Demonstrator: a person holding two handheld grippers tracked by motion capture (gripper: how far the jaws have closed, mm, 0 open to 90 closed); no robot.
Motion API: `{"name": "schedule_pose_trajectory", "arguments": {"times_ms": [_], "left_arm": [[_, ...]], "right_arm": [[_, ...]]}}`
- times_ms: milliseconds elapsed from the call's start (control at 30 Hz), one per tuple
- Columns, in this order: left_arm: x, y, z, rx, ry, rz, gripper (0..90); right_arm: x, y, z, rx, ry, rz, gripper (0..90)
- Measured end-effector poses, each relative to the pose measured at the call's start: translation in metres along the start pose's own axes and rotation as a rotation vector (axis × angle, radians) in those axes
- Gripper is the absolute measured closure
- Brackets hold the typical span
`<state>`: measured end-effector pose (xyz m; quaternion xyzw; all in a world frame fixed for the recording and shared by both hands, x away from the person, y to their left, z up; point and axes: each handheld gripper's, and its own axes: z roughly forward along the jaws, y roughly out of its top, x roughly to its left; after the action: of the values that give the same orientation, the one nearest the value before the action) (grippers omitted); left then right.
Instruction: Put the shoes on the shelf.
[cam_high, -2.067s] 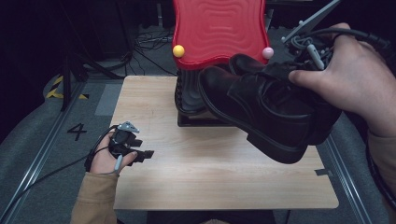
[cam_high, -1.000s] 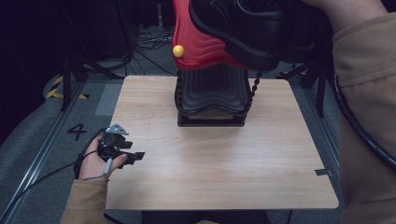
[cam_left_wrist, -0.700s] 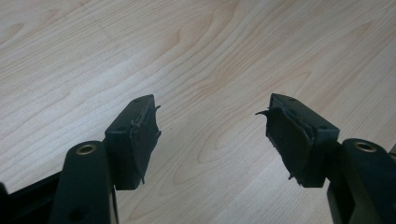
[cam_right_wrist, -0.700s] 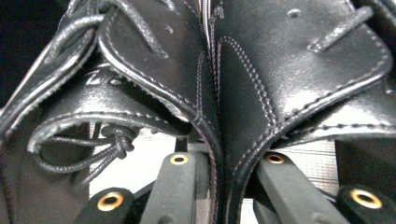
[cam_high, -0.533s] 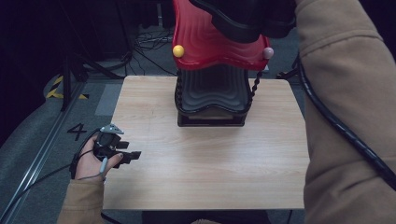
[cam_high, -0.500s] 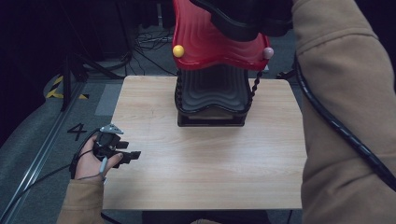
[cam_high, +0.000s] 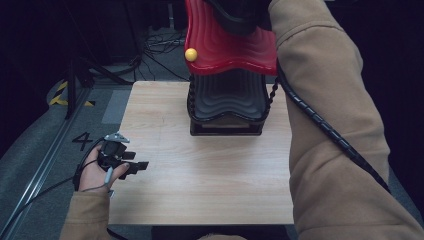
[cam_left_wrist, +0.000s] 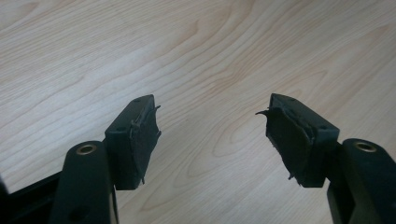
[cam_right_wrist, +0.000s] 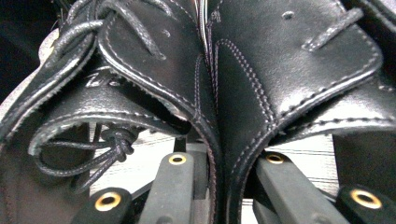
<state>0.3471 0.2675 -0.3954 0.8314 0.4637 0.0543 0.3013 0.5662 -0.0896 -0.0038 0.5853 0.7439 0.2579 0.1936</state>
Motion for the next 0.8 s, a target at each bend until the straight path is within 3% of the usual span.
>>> {"name": "schedule_pose_trajectory", "arguments": {"times_ms": [100,200,400,500,800], "left_arm": [[-0.001,-0.001,0.0,0.002,-0.003,-0.006,34.2],[-0.002,0.0,0.001,-0.003,-0.01,-0.004,34.2],[-0.004,0.002,0.003,0.002,-0.012,0.013,34.1],[-0.005,0.002,0.001,-0.003,-0.017,0.01,34.1],[-0.007,0.003,0.0,-0.007,-0.01,0.02,34.1]], "right_arm": [[0.003,-0.002,0.011,0.014,-0.003,0.017,81.2],[0.009,-0.005,0.022,-0.012,-0.037,0.017,81.1],[0.013,-0.009,0.033,-0.019,0.0,0.067,79.7],[0.016,-0.013,0.04,-0.023,-0.016,0.067,79.7],[0.012,-0.022,0.05,-0.036,-0.028,0.104,79.0]]}}
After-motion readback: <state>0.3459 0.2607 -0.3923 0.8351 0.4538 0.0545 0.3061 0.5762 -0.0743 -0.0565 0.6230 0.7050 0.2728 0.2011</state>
